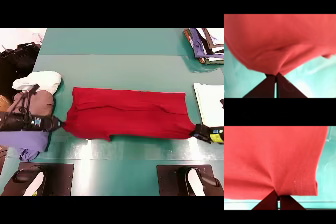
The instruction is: Fold the shirts.
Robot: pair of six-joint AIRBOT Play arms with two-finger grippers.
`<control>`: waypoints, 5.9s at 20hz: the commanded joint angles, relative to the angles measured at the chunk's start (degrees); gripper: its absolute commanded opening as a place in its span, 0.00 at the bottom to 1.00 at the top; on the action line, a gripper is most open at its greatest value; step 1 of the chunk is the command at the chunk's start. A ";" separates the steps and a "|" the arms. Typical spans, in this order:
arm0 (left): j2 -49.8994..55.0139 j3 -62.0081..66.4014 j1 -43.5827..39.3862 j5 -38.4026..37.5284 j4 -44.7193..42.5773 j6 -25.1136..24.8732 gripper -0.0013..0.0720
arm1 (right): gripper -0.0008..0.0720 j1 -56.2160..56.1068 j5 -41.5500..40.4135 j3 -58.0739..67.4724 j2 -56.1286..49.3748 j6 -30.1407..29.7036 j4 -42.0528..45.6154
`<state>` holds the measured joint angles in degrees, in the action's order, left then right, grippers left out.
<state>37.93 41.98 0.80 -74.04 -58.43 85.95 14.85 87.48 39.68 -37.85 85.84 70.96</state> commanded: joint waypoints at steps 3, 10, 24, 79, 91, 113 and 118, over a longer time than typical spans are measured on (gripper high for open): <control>14.64 7.34 0.02 11.08 0.57 -4.59 0.05 | 0.03 -7.93 -8.66 12.17 -15.82 0.26 0.66; 41.35 22.18 0.02 18.71 6.67 -11.28 0.05 | 0.03 -12.41 -12.13 28.39 -39.12 0.26 0.59; 47.69 33.05 -3.21 11.02 8.04 -8.85 0.05 | 0.84 8.22 -8.87 28.02 -46.71 -12.52 -11.85; 42.36 63.19 -2.05 1.51 -11.89 -0.90 0.05 | 0.73 -59.06 -14.58 70.71 -65.96 -18.40 -25.73; 42.71 63.01 -2.19 1.60 -10.32 -0.87 0.05 | 0.97 -29.07 -23.65 25.55 -56.65 -14.86 -34.42; 42.71 63.01 -15.56 2.16 -7.58 -0.96 0.05 | 0.03 -22.18 -21.03 55.67 -59.69 -12.33 -22.77; 42.71 63.01 -20.09 6.67 -7.56 -0.92 0.05 | 0.03 0.81 -21.29 55.67 -51.15 -11.08 -19.87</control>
<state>80.64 104.99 -16.78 -70.15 -65.91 85.06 3.84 66.22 95.24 -93.43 73.76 48.16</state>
